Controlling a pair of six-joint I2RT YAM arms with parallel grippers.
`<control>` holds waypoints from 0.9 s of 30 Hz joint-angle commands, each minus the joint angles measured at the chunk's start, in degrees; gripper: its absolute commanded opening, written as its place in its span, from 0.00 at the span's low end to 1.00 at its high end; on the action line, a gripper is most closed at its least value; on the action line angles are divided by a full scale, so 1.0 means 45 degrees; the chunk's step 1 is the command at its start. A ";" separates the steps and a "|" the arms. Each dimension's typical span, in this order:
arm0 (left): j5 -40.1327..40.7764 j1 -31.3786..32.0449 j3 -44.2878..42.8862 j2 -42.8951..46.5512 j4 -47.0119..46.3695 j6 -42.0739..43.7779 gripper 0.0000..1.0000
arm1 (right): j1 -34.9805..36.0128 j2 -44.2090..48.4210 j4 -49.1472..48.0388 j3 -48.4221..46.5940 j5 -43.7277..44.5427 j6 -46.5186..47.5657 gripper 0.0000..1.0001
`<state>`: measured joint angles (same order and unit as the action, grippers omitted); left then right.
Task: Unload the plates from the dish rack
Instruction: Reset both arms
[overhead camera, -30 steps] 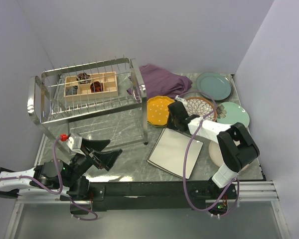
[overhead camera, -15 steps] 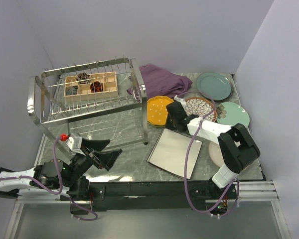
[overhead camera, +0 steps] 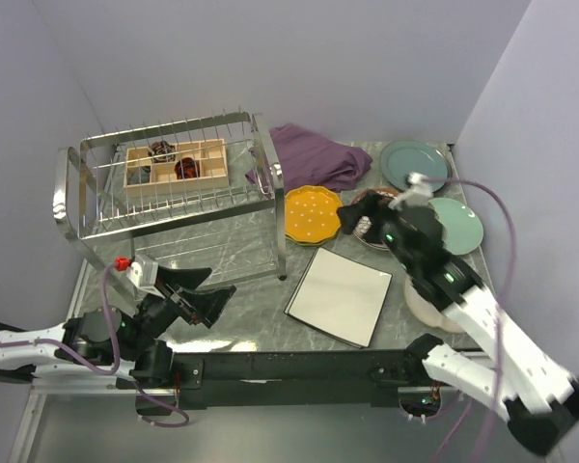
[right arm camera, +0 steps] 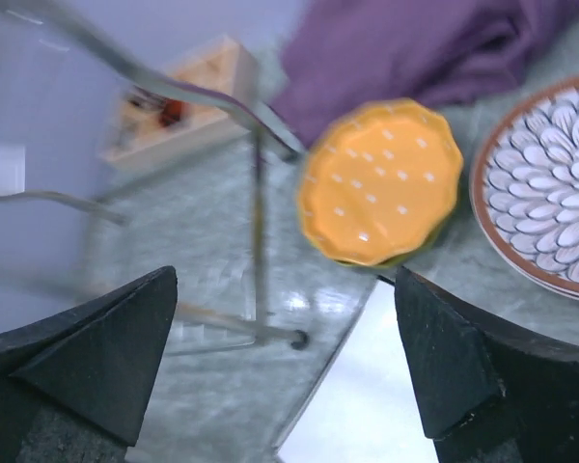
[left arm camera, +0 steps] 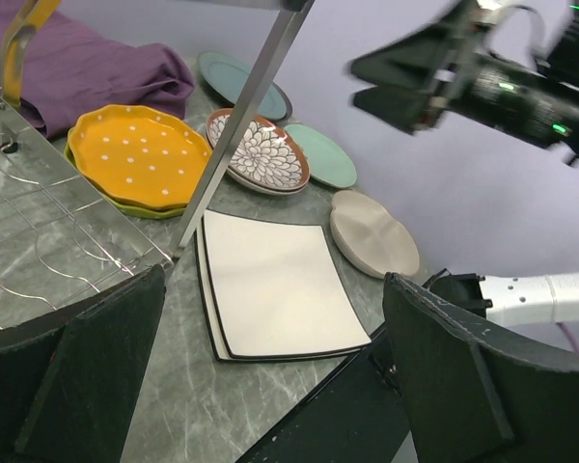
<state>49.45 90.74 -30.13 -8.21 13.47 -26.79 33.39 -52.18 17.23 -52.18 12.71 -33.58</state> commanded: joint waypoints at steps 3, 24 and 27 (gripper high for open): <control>0.0086 0.0070 -0.1487 -0.1241 0.0170 0.0014 1.00 | 0.0139 0.4361 0.1481 0.1478 -0.0364 0.0217 1.00; -0.1419 0.0070 -0.0102 -0.0230 -0.1803 0.1362 0.99 | 0.0120 0.8452 0.1327 0.3413 -0.0520 0.0861 1.00; -0.1516 0.0070 0.0016 0.0240 -0.1764 0.1401 0.99 | 0.0139 0.8393 0.1423 0.3374 -0.0325 0.0900 1.00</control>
<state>44.12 90.80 -30.55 -9.78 8.16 -21.80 33.63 -13.52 24.14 -36.38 10.87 -30.57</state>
